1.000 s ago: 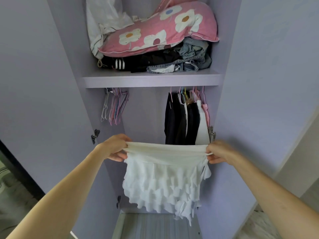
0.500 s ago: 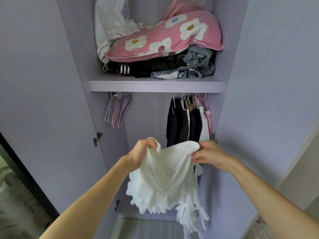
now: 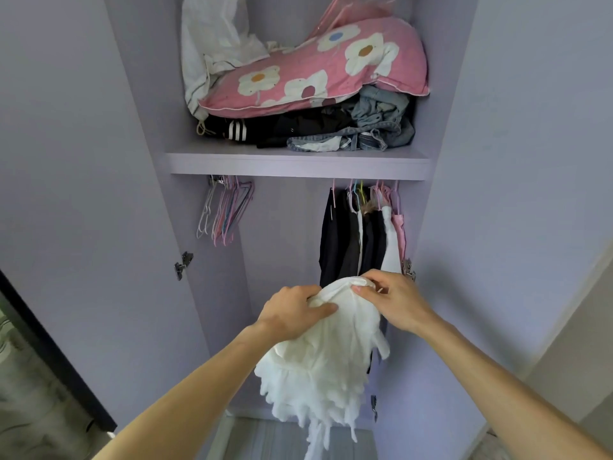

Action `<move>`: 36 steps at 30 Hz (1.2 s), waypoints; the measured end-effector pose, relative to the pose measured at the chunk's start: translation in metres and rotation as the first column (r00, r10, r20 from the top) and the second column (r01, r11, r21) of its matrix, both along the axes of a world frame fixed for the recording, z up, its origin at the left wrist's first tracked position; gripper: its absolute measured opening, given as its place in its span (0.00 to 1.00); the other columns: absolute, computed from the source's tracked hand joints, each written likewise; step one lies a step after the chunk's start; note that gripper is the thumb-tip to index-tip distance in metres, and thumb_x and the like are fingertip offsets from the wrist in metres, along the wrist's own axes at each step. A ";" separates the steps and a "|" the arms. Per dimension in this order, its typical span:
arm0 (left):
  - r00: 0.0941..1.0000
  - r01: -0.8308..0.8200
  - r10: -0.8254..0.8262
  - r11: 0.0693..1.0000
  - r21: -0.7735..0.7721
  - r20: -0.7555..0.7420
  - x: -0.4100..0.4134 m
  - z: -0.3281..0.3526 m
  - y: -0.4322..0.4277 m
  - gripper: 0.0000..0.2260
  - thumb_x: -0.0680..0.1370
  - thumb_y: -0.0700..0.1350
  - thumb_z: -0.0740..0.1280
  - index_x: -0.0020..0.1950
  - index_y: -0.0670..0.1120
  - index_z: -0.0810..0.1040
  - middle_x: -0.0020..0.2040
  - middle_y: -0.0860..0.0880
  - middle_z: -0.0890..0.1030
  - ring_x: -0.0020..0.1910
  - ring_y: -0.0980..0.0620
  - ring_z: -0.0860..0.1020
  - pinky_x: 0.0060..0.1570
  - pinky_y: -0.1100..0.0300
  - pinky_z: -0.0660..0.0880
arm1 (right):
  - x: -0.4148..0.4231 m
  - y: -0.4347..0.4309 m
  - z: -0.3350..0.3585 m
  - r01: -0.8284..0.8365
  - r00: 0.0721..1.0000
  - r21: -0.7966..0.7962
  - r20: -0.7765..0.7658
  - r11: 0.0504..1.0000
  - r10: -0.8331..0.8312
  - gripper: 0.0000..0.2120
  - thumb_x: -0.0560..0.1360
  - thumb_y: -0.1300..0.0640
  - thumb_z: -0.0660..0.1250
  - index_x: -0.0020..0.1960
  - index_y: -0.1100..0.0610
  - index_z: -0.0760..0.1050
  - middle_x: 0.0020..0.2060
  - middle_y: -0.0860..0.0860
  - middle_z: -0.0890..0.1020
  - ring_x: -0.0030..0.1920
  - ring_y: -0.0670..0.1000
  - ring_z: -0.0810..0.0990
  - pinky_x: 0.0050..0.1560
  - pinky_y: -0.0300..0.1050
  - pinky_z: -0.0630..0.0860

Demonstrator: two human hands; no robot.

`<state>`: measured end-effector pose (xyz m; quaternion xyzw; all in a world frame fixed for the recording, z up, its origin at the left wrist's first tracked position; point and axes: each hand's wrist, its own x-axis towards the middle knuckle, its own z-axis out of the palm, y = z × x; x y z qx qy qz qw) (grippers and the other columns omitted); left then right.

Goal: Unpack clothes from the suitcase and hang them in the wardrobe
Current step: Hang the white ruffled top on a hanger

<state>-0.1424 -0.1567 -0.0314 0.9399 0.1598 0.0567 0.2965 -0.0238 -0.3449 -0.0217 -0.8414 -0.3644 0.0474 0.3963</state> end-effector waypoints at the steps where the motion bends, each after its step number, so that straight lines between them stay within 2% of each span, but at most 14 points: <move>1: 1.000 0.005 -0.005 1.000 -0.011 0.026 0.001 0.002 0.002 0.14 0.75 0.66 0.65 0.39 0.58 0.73 0.36 0.56 0.79 0.39 0.54 0.79 0.40 0.57 0.75 | 0.001 0.000 -0.002 0.013 1.000 0.030 -0.014 0.999 -0.012 0.08 0.76 0.42 0.67 0.44 0.45 0.79 0.35 0.48 0.81 0.37 0.50 0.78 0.41 0.47 0.75; 3: 0.998 0.025 -0.023 0.999 -0.040 0.053 0.003 0.005 0.003 0.13 0.76 0.65 0.66 0.39 0.58 0.71 0.35 0.56 0.78 0.37 0.55 0.77 0.38 0.59 0.72 | 0.001 0.000 -0.008 0.025 0.998 0.085 -0.056 0.996 -0.020 0.06 0.76 0.43 0.69 0.44 0.44 0.80 0.34 0.47 0.82 0.36 0.48 0.78 0.40 0.44 0.74; 6: 0.998 -0.027 0.030 0.998 -0.052 0.063 0.003 0.005 0.007 0.13 0.76 0.62 0.66 0.39 0.57 0.70 0.32 0.57 0.75 0.33 0.55 0.74 0.35 0.60 0.69 | 0.005 0.010 -0.017 0.019 0.992 0.122 -0.123 0.992 -0.003 0.05 0.75 0.43 0.70 0.44 0.43 0.80 0.35 0.50 0.83 0.38 0.53 0.80 0.43 0.50 0.76; 9: 0.987 -0.140 0.136 0.989 0.048 0.085 -0.001 0.007 0.025 0.14 0.75 0.58 0.66 0.36 0.53 0.68 0.31 0.55 0.73 0.33 0.52 0.72 0.33 0.59 0.67 | 0.008 0.041 -0.020 -0.027 0.982 0.122 -0.181 0.992 0.049 0.07 0.75 0.44 0.70 0.45 0.47 0.81 0.35 0.51 0.83 0.38 0.56 0.81 0.44 0.52 0.77; 12: 0.975 -0.206 0.184 0.957 0.206 0.122 -0.004 0.010 0.060 0.13 0.77 0.52 0.63 0.34 0.53 0.66 0.39 0.55 0.73 0.39 0.48 0.75 0.35 0.59 0.66 | 0.009 0.090 -0.023 -0.068 0.971 0.110 -0.221 0.992 0.092 0.02 0.78 0.52 0.68 0.49 0.46 0.79 0.38 0.46 0.85 0.35 0.50 0.84 0.45 0.45 0.78; 14: 0.978 -0.204 0.181 0.926 0.319 0.100 -0.005 0.017 0.080 0.04 0.78 0.49 0.61 0.43 0.54 0.70 0.48 0.54 0.76 0.44 0.46 0.77 0.40 0.58 0.68 | 0.011 0.113 -0.023 -0.042 0.964 0.110 -0.255 0.993 0.069 0.06 0.79 0.53 0.66 0.55 0.44 0.75 0.41 0.45 0.85 0.35 0.47 0.84 0.47 0.45 0.79; 17: 0.982 -0.169 0.185 0.816 0.554 0.027 -0.005 0.029 0.138 0.12 0.81 0.49 0.59 0.63 0.49 0.68 0.56 0.49 0.79 0.45 0.45 0.78 0.41 0.56 0.69 | 0.021 0.169 -0.023 -0.015 0.951 0.106 -0.305 0.994 0.047 0.13 0.79 0.50 0.66 0.62 0.46 0.70 0.48 0.45 0.83 0.38 0.44 0.84 0.50 0.44 0.78; 20: 0.978 -0.151 0.206 0.688 0.710 0.008 -0.005 0.041 0.197 0.18 0.81 0.48 0.58 0.71 0.49 0.63 0.67 0.46 0.71 0.52 0.42 0.80 0.41 0.53 0.69 | 0.032 0.226 -0.021 -0.008 0.945 0.071 -0.326 0.997 0.031 0.15 0.79 0.47 0.65 0.65 0.48 0.69 0.50 0.44 0.81 0.46 0.44 0.83 0.50 0.43 0.77; 23: 0.966 -0.201 0.253 0.588 0.784 0.058 -0.003 0.040 0.257 0.20 0.79 0.45 0.60 0.72 0.48 0.65 0.72 0.47 0.62 0.62 0.44 0.73 0.45 0.52 0.72 | 0.042 0.279 -0.018 -0.028 0.950 0.012 -0.312 1.000 0.030 0.17 0.80 0.46 0.63 0.66 0.49 0.68 0.54 0.45 0.79 0.54 0.46 0.78 0.52 0.42 0.72; 28: 0.963 -0.138 0.267 0.367 0.920 0.038 -0.015 0.030 0.346 0.21 0.70 0.45 0.70 0.63 0.43 0.78 0.65 0.40 0.78 0.67 0.40 0.73 0.66 0.43 0.64 | 0.064 0.368 -0.032 -0.027 0.970 -0.103 -0.243 0.994 0.002 0.19 0.81 0.47 0.61 0.68 0.54 0.68 0.61 0.48 0.77 0.58 0.49 0.75 0.60 0.44 0.70; 30: 0.939 -0.130 0.343 0.287 0.949 0.024 -0.020 0.027 0.365 0.26 0.75 0.49 0.67 0.71 0.40 0.72 0.75 0.35 0.66 0.77 0.38 0.61 0.75 0.39 0.47 | 0.074 0.399 -0.045 -0.016 0.973 -0.137 -0.229 0.990 -0.016 0.21 0.81 0.47 0.61 0.69 0.56 0.68 0.65 0.51 0.76 0.63 0.53 0.75 0.63 0.45 0.70; 32: 0.916 -0.098 0.401 0.170 0.980 0.022 -0.021 0.019 0.379 0.31 0.82 0.54 0.55 0.80 0.39 0.54 0.80 0.36 0.48 0.80 0.39 0.44 0.73 0.37 0.31 | 0.083 0.430 -0.060 -0.002 0.973 -0.159 -0.228 0.987 -0.035 0.23 0.81 0.46 0.61 0.70 0.57 0.67 0.68 0.54 0.75 0.66 0.56 0.74 0.63 0.45 0.70; 34: 0.899 -0.117 0.431 0.069 0.991 0.077 -0.018 0.013 0.385 0.33 0.83 0.56 0.49 0.80 0.38 0.43 0.80 0.37 0.39 0.79 0.39 0.37 0.69 0.36 0.26 | 0.092 0.459 -0.070 0.008 0.972 -0.168 -0.230 0.986 -0.048 0.25 0.81 0.44 0.60 0.72 0.57 0.65 0.68 0.55 0.74 0.66 0.58 0.74 0.61 0.44 0.70; 36: 0.892 -0.142 0.437 0.033 0.989 0.114 -0.016 0.002 0.392 0.34 0.83 0.58 0.47 0.80 0.38 0.39 0.79 0.37 0.36 0.78 0.39 0.34 0.69 0.35 0.25 | 0.097 0.485 -0.081 0.021 0.970 -0.147 -0.238 0.989 -0.056 0.24 0.81 0.44 0.59 0.71 0.58 0.64 0.66 0.57 0.75 0.64 0.59 0.75 0.58 0.44 0.70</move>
